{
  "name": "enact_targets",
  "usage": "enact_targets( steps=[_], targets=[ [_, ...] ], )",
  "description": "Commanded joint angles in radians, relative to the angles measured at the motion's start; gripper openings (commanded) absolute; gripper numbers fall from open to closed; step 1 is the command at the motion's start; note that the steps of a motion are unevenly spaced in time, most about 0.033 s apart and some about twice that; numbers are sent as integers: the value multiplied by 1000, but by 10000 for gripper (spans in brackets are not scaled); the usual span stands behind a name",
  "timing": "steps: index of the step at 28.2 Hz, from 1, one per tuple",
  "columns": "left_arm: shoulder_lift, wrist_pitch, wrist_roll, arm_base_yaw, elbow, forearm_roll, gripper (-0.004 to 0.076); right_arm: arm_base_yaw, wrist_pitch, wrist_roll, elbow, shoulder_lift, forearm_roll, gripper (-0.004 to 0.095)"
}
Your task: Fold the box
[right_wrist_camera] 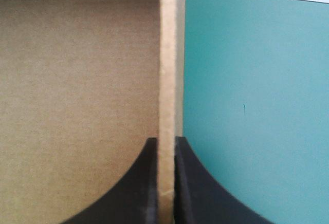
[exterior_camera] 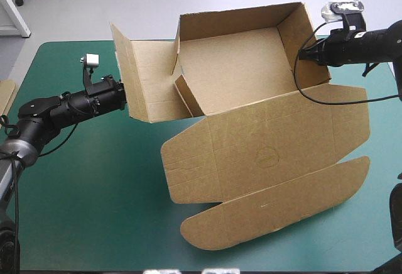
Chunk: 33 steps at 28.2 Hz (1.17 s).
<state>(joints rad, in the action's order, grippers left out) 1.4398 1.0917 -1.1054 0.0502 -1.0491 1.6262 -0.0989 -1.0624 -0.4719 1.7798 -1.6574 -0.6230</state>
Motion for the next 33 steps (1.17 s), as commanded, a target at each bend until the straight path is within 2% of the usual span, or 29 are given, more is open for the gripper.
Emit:
enact_targets(
  steps=[1, 7, 15, 24, 33],
  targets=[
    [-32, 43, 18, -4, -35, 86, 104, -5, 43, 11, 36, 55, -55, -14],
    [-32, 88, 52, -57, -66, 137, 314, -5, 50, 11, 36, 55, -55, -14],
    [-32, 31, 74, -126, -157, 137, 330, -5, 50, 11, 36, 55, -55, -15],
    [-32, -42, 148, -166, -223, 82, 433, -5, 50, 11, 36, 55, -51, -14],
    [-32, -61, 201, -166, -248, -8, 435, -3, 46, 26, 36, 53, -36, -14]
  ],
)
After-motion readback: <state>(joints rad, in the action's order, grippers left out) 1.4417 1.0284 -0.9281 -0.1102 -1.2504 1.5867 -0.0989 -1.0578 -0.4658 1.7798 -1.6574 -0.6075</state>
